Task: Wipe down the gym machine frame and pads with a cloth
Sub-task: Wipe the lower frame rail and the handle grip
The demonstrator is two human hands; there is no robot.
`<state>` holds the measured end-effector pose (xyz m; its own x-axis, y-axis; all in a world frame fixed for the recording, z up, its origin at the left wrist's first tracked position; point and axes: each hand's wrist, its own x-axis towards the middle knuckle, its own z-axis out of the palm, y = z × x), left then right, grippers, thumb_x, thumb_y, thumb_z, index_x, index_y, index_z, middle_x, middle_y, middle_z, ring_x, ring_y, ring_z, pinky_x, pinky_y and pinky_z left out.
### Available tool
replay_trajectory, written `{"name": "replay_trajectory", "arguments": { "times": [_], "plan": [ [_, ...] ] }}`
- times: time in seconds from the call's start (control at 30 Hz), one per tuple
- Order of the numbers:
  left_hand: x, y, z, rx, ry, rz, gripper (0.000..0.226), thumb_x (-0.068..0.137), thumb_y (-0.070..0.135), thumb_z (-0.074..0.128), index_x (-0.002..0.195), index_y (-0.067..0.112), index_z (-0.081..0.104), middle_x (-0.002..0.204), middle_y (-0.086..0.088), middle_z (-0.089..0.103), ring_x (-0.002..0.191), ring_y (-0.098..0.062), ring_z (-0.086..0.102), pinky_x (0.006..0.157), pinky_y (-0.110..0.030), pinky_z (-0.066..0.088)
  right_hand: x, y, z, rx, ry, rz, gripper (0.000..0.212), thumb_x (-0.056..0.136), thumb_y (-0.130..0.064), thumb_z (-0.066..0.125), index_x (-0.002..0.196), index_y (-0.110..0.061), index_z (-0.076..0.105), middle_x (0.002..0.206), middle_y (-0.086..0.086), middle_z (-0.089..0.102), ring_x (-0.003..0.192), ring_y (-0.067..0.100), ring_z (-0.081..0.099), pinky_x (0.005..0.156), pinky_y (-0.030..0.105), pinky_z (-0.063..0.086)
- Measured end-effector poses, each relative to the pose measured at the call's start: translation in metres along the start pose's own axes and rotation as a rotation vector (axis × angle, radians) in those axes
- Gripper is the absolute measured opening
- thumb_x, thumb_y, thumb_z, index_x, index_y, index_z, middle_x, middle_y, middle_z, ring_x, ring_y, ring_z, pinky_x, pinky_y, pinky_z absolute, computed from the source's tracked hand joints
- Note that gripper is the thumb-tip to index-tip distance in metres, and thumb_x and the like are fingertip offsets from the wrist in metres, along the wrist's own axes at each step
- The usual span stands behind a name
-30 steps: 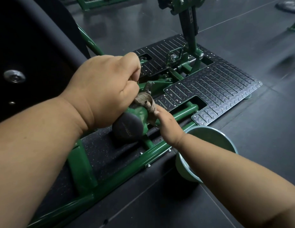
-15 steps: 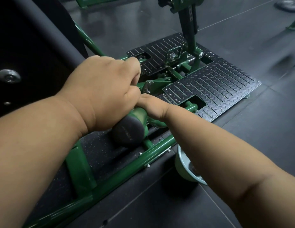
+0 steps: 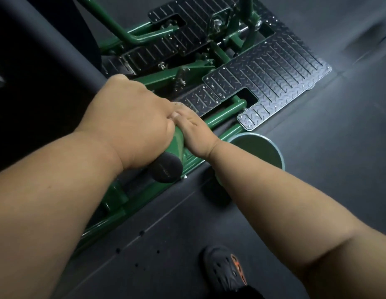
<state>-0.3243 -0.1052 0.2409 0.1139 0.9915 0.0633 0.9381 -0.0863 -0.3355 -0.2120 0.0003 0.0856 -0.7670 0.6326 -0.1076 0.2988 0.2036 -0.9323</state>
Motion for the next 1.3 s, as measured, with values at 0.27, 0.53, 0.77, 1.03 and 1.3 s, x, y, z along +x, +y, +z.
{"name": "replay_trajectory", "arguments": {
  "times": [0.27, 0.53, 0.77, 1.03, 1.3],
  "plan": [
    [0.005, 0.003, 0.003, -0.263, 0.001, -0.171, 0.015, 0.085, 0.028, 0.042, 0.071, 0.028, 0.042, 0.058, 0.004, 0.032, 0.063, -0.025, 0.035, 0.070, -0.042, 0.032, 0.013, 0.013, -0.007, -0.026, -0.105, 0.168, 0.051, 0.101, -0.039, 0.038, 0.129, -0.009, 0.067, 0.136, 0.008, 0.061, 0.133, 0.024, 0.049, 0.121, 0.046, 0.031],
    [0.011, 0.006, 0.000, -0.211, -0.156, -0.250, 0.023, 0.089, 0.029, 0.039, 0.071, 0.025, 0.051, 0.058, 0.005, 0.046, 0.065, -0.027, 0.043, 0.074, -0.043, 0.035, 0.024, 0.007, -0.017, -0.094, -0.269, 0.293, 0.063, 0.099, -0.050, 0.032, 0.144, -0.015, 0.059, 0.151, 0.009, 0.050, 0.143, 0.025, 0.040, 0.125, 0.044, 0.026],
    [0.021, 0.010, -0.012, -0.203, -0.322, -0.265, 0.027, 0.087, 0.028, 0.036, 0.069, 0.024, 0.055, 0.063, 0.002, 0.058, 0.068, -0.030, 0.053, 0.075, -0.044, 0.041, 0.016, -0.007, -0.044, -0.036, -0.390, 0.330, 0.046, 0.111, -0.038, 0.043, 0.154, -0.024, 0.050, 0.165, 0.005, 0.036, 0.152, 0.022, 0.033, 0.129, 0.041, 0.021],
    [0.022, 0.008, -0.014, -0.253, -0.303, -0.276, 0.020, 0.084, 0.025, 0.046, 0.067, 0.022, 0.055, 0.058, 0.002, 0.051, 0.063, -0.031, 0.053, 0.072, -0.043, 0.041, -0.002, -0.006, -0.029, 0.115, -0.294, 0.376, 0.047, 0.103, -0.049, 0.054, 0.140, -0.023, 0.066, 0.152, 0.006, 0.049, 0.145, 0.022, 0.044, 0.125, 0.044, 0.032],
    [0.015, 0.008, -0.008, -0.311, -0.253, -0.299, 0.009, 0.077, 0.023, 0.058, 0.068, 0.020, 0.058, 0.061, 0.002, 0.055, 0.065, -0.032, 0.054, 0.077, -0.044, 0.038, 0.028, 0.023, -0.016, 0.152, -0.260, 0.470, 0.064, 0.085, -0.068, 0.053, 0.138, -0.033, 0.067, 0.160, 0.003, 0.042, 0.150, 0.017, 0.039, 0.128, 0.043, 0.027]
  ]
}}
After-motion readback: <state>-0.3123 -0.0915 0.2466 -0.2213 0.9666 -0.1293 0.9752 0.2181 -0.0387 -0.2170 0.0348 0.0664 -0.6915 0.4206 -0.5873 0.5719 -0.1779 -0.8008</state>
